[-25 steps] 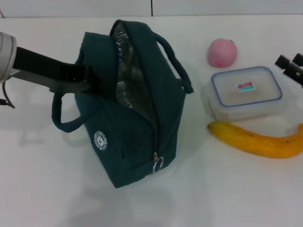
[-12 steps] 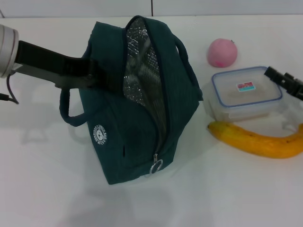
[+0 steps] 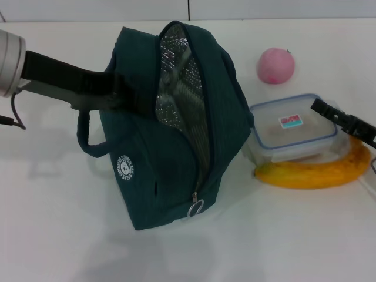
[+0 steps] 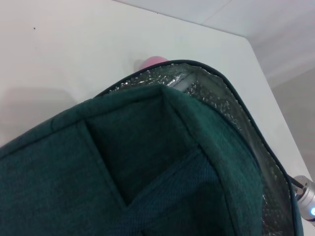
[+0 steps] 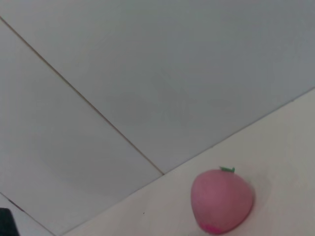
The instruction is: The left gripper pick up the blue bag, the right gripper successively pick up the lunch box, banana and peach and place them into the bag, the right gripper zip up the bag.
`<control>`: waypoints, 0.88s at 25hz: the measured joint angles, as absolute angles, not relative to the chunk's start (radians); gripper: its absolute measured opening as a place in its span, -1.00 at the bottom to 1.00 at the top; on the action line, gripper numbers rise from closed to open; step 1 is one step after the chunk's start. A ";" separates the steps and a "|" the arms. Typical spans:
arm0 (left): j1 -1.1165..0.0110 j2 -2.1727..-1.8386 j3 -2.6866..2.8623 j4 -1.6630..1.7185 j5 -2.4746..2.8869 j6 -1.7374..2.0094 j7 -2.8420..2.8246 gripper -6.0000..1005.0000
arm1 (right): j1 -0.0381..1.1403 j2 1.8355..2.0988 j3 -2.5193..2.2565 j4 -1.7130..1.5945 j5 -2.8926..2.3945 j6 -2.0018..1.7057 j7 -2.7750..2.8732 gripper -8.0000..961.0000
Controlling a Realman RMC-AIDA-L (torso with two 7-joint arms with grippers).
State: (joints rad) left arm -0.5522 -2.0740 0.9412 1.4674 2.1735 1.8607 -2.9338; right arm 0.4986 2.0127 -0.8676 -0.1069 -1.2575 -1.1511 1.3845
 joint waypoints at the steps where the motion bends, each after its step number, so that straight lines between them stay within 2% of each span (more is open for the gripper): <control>1: -0.552 -2.075 0.941 1.467 2.173 1.861 -2.933 -0.92 | 0.492 2.012 -0.868 -0.107 -1.259 -1.161 1.394 0.82; 22: -0.552 -2.073 0.942 1.463 2.141 1.861 -2.935 -0.92 | 0.443 1.995 -0.870 -0.117 -1.263 -1.296 1.502 0.80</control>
